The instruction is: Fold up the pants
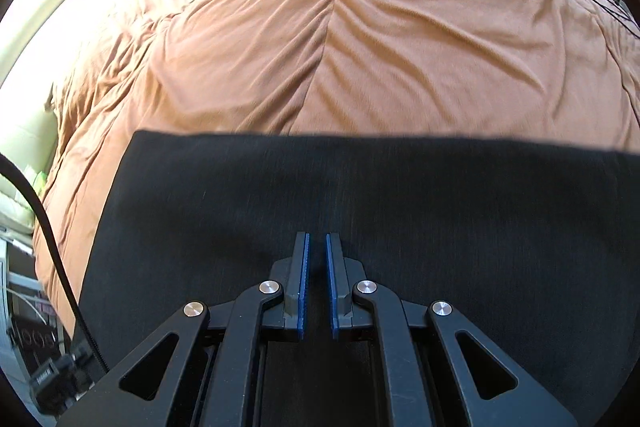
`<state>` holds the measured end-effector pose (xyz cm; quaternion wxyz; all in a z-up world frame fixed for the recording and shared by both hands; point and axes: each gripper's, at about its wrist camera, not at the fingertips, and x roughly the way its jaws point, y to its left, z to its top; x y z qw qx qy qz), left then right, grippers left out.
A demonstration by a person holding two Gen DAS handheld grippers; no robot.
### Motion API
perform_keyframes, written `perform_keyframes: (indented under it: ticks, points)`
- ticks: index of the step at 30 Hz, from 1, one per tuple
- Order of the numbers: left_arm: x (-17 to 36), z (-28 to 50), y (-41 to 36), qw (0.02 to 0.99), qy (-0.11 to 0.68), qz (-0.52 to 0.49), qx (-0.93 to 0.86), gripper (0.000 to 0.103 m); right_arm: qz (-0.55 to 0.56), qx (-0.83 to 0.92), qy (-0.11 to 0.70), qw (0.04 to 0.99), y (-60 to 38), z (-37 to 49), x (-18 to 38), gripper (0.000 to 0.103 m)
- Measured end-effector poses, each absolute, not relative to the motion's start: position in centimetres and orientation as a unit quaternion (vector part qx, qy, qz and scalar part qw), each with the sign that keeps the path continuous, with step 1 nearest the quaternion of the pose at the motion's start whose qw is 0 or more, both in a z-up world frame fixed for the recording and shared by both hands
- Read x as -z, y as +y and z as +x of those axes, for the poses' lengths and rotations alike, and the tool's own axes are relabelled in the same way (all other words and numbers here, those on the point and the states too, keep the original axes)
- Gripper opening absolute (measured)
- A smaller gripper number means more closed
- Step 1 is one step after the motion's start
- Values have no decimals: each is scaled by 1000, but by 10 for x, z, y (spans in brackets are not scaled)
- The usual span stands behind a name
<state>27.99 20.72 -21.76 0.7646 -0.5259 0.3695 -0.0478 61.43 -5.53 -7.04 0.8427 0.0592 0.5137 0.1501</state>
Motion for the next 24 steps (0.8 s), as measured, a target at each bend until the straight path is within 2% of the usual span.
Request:
perform_keyframes:
  ticks: [24]
  points:
    - [168,275,187,802,341,-485,72,21,72,-191,524,827,-66,492,72,5]
